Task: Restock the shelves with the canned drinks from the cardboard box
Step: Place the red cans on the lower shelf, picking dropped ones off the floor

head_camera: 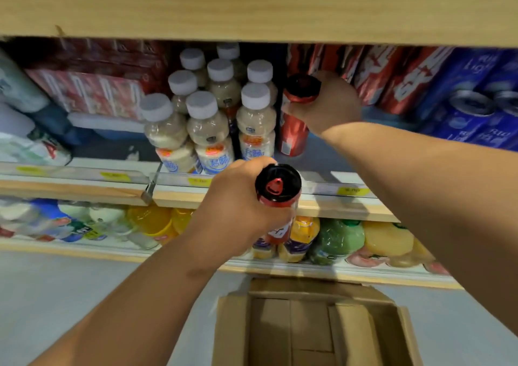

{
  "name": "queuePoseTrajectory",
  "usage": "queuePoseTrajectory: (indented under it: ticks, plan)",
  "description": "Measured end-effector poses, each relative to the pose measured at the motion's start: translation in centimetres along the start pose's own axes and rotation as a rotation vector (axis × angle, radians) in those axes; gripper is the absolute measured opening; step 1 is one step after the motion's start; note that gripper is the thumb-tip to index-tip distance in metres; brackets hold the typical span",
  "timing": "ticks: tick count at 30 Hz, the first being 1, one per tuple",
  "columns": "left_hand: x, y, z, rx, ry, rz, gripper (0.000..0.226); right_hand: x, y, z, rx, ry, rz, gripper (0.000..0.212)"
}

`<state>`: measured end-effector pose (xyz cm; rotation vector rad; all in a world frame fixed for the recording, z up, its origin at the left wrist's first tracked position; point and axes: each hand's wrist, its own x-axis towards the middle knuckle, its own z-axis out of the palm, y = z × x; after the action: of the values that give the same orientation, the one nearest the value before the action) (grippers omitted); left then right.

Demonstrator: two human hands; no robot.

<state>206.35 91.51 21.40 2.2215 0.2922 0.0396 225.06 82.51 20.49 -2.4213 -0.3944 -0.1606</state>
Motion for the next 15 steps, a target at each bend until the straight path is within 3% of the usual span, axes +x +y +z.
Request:
queuePoseTrajectory:
  ticks: [5, 13, 15]
  plan:
    - [0.6, -0.5, -0.3, -0.021, -0.025, -0.024, 0.039, 0.5, 0.1, 0.7, 0.014, 0.0, -0.034, 0.068]
    - [0.9, 0.4, -1.0, -0.017, -0.022, -0.036, 0.048, -3.3, 0.5, -0.8, 0.202, -0.024, 0.019, 0.062]
    - [1.0, 0.8, -1.2, -0.028, -0.012, -0.016, 0.047, -7.0, 1.2, -1.8, 0.304, -0.148, 0.045, 0.062]
